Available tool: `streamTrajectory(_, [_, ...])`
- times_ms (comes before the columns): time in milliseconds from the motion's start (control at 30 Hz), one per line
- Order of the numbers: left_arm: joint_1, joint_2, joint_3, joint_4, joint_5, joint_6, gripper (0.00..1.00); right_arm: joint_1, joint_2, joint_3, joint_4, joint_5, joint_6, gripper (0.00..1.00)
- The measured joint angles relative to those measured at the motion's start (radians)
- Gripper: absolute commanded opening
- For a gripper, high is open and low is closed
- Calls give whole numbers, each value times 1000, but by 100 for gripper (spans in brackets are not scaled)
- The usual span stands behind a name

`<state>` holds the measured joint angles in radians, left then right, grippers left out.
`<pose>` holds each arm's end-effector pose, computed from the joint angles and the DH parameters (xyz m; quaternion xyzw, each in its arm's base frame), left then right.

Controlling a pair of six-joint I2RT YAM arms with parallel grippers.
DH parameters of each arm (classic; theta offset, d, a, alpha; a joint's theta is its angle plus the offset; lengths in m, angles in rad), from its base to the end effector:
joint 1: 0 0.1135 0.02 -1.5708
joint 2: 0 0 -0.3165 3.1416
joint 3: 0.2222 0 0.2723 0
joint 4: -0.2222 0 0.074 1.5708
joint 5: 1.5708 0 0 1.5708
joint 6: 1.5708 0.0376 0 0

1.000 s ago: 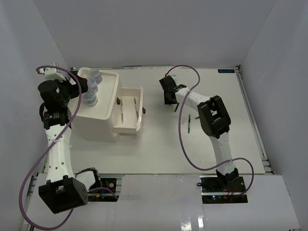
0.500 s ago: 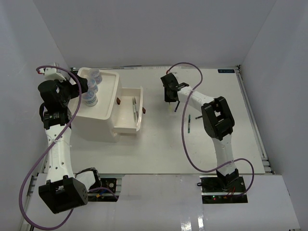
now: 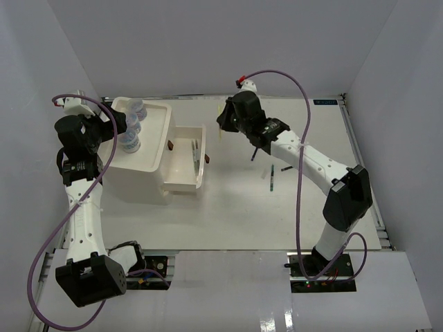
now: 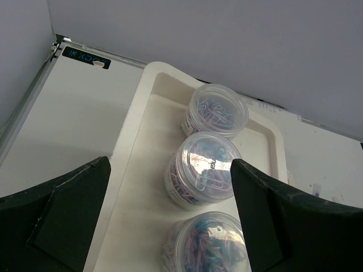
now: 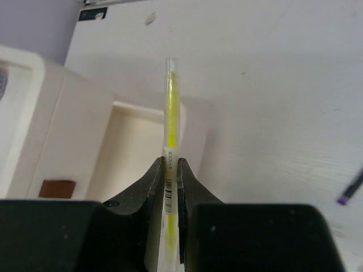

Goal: Sort the stationery into containers
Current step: Place the pen in the drawer.

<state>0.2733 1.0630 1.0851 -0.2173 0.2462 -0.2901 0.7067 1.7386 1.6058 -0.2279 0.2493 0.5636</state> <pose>0.2323 0.0556 0.4345 -0.1383 0.7582 -0.1002 0.6292 0.3463 0.2835 0.4109 0.0122 0.8191 0.2525 0.5150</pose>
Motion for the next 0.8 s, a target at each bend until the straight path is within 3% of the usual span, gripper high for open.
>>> streamTrajectory(167, [0, 0, 0, 0, 0, 0, 98, 123, 44, -39, 53, -32, 86, 22])
streamTrajectory(300, [0, 0, 0, 0, 0, 0, 98, 189, 116, -38, 67, -53, 118, 39])
streamTrajectory(400, [0, 0, 0, 0, 0, 0, 98, 204, 145, -37, 62, -66, 110, 45])
streamTrajectory(567, [0, 0, 0, 0, 0, 0, 98, 199, 141, -32, 60, -69, 14, 40])
streamTrajectory(800, [0, 0, 0, 0, 0, 0, 98, 141, 3, -142, 66, -158, -310, 36])
